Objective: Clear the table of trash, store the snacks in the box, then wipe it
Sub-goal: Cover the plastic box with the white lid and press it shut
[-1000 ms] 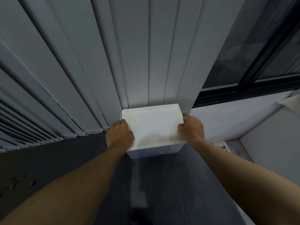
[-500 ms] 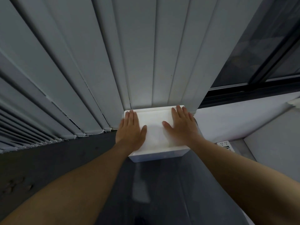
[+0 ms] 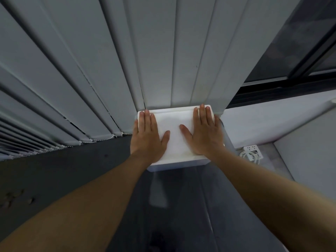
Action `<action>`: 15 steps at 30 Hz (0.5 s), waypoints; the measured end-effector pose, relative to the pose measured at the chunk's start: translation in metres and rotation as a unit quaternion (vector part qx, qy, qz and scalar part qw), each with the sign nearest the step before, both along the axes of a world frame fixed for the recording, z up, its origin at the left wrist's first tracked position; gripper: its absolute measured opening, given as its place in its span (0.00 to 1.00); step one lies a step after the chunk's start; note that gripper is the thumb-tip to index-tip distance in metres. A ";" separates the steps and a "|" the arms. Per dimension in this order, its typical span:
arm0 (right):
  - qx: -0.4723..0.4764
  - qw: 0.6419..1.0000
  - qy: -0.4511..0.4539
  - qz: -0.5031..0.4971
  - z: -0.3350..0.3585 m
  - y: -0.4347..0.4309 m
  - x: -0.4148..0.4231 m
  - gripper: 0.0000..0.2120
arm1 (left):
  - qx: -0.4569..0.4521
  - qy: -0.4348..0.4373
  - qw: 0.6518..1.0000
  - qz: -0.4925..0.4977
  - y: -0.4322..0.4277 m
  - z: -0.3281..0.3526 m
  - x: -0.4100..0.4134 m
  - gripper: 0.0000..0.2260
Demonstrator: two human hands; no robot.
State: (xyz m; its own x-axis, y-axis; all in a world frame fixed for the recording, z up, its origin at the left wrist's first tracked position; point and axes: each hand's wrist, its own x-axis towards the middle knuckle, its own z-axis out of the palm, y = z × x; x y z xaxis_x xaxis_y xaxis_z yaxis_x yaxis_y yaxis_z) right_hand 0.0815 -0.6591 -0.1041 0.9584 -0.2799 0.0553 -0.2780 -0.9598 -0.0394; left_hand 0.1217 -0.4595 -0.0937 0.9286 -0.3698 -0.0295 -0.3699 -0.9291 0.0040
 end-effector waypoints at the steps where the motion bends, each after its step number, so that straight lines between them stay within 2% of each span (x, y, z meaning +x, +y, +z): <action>1: 0.001 1.000 0.003 0.000 0.001 0.000 0.000 0.43 | 0.002 0.000 1.000 -0.001 0.000 0.001 0.000 0.38; 8: 0.005 1.000 0.024 -0.009 0.006 0.008 -0.007 0.42 | -0.017 0.035 0.999 -0.021 0.009 0.004 -0.001 0.40; 15: 0.017 1.000 0.021 -0.011 0.007 0.011 -0.008 0.41 | -0.035 0.025 0.999 -0.004 0.014 -0.004 0.000 0.33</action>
State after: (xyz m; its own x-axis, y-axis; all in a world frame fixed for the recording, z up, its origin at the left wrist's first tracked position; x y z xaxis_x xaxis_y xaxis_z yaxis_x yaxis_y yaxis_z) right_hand 0.0734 -0.6484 -0.0974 0.9536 -0.3011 0.0060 -0.3002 -0.9520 -0.0606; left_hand 0.1220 -0.4458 -0.0979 0.9236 -0.3801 -0.0497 -0.3751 -0.9229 0.0871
